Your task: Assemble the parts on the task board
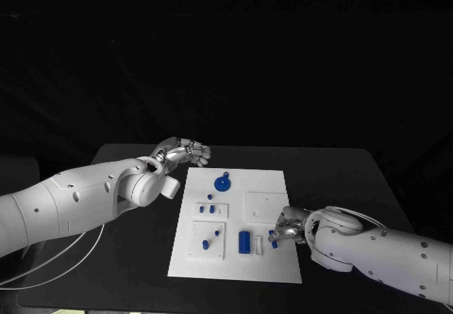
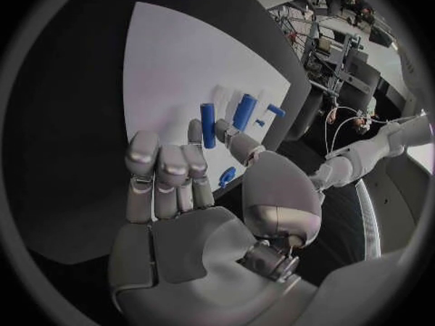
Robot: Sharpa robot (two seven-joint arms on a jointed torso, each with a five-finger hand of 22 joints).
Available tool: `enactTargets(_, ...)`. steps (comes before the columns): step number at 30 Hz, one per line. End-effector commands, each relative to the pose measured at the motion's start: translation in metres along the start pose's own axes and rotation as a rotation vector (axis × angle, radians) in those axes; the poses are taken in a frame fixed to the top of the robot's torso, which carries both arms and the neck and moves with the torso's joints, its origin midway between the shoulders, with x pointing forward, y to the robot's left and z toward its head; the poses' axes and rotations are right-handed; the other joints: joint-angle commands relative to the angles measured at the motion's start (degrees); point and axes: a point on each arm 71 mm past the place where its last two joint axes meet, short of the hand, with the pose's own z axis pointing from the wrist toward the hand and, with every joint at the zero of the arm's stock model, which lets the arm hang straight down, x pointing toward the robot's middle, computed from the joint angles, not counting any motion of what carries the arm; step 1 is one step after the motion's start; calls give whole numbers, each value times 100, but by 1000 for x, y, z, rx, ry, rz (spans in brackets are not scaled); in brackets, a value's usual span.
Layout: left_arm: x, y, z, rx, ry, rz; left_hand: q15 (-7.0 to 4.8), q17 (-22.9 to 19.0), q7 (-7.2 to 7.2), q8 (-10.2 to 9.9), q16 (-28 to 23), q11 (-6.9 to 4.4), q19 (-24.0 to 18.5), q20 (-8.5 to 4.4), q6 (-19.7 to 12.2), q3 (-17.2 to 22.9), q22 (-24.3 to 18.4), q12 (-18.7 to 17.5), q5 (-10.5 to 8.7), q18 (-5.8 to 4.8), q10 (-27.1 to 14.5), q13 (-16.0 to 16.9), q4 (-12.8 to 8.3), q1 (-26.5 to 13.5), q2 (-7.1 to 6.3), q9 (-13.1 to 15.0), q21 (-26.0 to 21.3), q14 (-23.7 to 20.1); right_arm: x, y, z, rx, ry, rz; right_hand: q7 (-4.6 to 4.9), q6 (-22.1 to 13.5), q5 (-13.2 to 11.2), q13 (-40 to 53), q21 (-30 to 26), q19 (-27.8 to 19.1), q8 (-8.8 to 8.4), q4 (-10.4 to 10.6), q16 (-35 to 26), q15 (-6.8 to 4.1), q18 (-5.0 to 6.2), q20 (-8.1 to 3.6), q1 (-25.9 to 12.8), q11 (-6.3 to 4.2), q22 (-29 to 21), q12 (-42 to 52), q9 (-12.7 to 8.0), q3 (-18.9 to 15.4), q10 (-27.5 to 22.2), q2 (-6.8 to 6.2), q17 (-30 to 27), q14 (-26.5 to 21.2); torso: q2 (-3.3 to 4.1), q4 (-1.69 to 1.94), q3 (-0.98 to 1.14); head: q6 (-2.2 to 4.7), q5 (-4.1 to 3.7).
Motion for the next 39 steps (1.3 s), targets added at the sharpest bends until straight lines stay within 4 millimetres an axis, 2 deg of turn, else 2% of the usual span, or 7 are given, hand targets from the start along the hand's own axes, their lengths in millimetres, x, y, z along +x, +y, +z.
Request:
enactTargets(1, 3, -2, 0, 12, 12, -8, 3, 6, -10, 40, -32, -10, -8, 8, -41, 2, 7, 3, -13, 44, -18, -8, 34, -46, -15, -8, -19, 33, 3, 4, 1, -12, 26, 49, 10, 40, 17, -3, 19, 36, 13, 21, -26, -49, 337, 12, -59, -50, 59, 3, -5, -3, 69, -10, -5, 4, 1, -1, 1, -4, -7)
enactTargets(13, 3, -2, 1, 12, 15, -9, 4, 14, -10, 41, -38, -10, -8, 8, -41, 2, 9, 3, -13, 43, -17, -8, 34, -48, -16, -9, -21, 34, 12, 18, 10, -16, 83, 72, 10, 33, 91, -16, 11, 30, 1, 19, -32, -52, 337, 1, -91, -51, 56, -16, -8, -16, 48, 22, -9, -1, 4, 7, 0, -44, -16)
enactTargets(27, 3, -2, 0, 10, 15, -9, 3, 23, -9, 41, -44, -9, -7, 8, -43, 1, 12, 3, -13, 43, -18, -9, 33, -49, -18, -10, -22, 36, 26, 19, 16, -6, 117, 76, 13, 24, 114, -31, 6, 24, -9, 34, -36, -51, 337, -2, -145, -48, 55, -37, -10, -50, 24, 37, -12, -3, 1, -3, 3, -71, 3)
enactTargets(39, 3, -2, 1, 10, 17, -9, 2, 31, -9, 42, -48, -9, -4, 7, -44, 1, 15, 2, -13, 43, -18, -10, 35, -51, -16, -11, -22, 40, 30, 22, 19, -9, 119, 72, 14, 22, 119, -30, 5, 22, -12, 37, -38, -50, 337, -3, -157, -47, 55, -38, -11, -58, 22, 42, -13, -4, 2, -1, 2, -79, 27)
